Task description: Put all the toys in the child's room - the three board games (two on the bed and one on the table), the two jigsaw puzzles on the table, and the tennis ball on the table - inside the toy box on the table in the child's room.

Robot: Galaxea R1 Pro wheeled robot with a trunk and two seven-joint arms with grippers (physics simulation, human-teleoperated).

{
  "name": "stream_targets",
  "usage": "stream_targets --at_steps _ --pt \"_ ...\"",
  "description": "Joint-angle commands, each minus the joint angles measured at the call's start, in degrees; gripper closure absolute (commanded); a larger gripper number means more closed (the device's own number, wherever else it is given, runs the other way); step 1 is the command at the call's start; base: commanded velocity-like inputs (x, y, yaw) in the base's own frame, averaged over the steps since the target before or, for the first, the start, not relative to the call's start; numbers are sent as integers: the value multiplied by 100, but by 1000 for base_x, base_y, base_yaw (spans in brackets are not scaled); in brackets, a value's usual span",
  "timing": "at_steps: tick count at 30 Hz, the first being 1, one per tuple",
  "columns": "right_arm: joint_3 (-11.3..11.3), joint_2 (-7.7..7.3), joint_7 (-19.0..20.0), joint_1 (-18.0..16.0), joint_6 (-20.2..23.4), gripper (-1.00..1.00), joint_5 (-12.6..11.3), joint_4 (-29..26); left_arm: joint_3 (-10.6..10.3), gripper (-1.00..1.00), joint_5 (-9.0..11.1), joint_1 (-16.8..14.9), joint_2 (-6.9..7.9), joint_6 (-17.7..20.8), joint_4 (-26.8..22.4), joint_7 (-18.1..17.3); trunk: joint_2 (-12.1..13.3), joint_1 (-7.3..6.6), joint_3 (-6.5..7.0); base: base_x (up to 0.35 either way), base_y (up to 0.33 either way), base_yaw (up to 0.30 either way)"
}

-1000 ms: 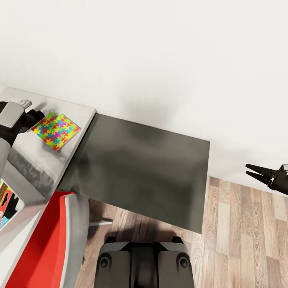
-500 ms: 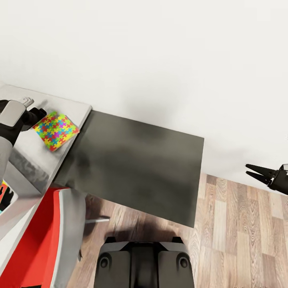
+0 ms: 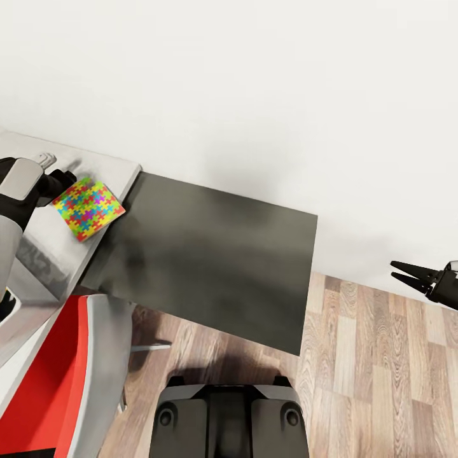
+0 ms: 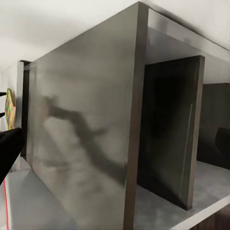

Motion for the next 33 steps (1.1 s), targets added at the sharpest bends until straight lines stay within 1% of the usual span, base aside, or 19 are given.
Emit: stream_targets --at_steps 1,9,20,33 --pt "-4 0 25 -6 29 -100 18 1 -46 -100 45 -3 8 14 -9 42 -9 3 -7 -6 -8 0" --pt "-4 0 25 -6 30 -100 18 7 -48 -100 45 -3 6 14 -11 42 -9 3 -7 -12 -14 0" --pt "-4 -2 27 -6 30 -100 18 7 -50 -100 45 -3 -40 14 -11 42 -9 3 -7 -109 -117 0" --pt "-4 0 25 -6 30 -100 18 9 -52 -100 45 -3 -109 6 -13 42 -9 3 -7 -16 -17 0"
